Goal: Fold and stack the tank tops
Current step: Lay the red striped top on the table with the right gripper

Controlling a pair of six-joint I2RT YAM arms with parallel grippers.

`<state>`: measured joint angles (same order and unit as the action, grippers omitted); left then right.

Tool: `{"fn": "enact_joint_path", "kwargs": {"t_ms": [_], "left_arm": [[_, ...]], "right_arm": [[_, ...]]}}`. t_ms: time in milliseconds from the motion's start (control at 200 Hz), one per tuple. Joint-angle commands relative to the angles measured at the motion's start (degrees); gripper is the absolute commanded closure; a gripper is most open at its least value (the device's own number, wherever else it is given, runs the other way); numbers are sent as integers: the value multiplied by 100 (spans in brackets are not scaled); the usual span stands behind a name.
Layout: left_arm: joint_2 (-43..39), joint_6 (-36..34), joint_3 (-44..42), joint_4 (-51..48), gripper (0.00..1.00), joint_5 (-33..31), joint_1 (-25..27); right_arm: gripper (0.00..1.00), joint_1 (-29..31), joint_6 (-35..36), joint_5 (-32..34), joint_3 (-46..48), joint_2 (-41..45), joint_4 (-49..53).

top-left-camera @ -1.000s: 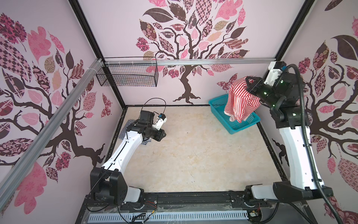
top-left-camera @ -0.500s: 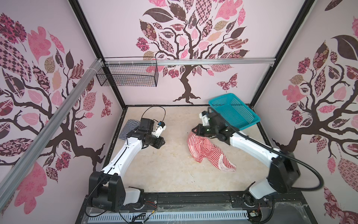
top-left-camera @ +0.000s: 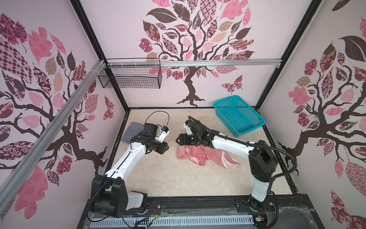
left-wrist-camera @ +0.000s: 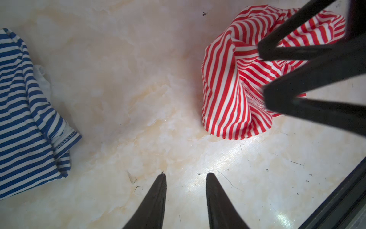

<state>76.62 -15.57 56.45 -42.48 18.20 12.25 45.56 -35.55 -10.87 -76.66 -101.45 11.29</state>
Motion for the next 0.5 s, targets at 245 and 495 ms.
{"fn": "enact_joint_path", "kwargs": {"t_ms": [245, 495], "left_arm": [[548, -276, -236, 521, 58, -284, 963], [729, -306, -199, 480, 58, -36, 972]], "right_arm": [[41, -20, -1094, 672, 2926, 1911, -46], [38, -21, -1362, 713, 3415, 1616, -384]]}}
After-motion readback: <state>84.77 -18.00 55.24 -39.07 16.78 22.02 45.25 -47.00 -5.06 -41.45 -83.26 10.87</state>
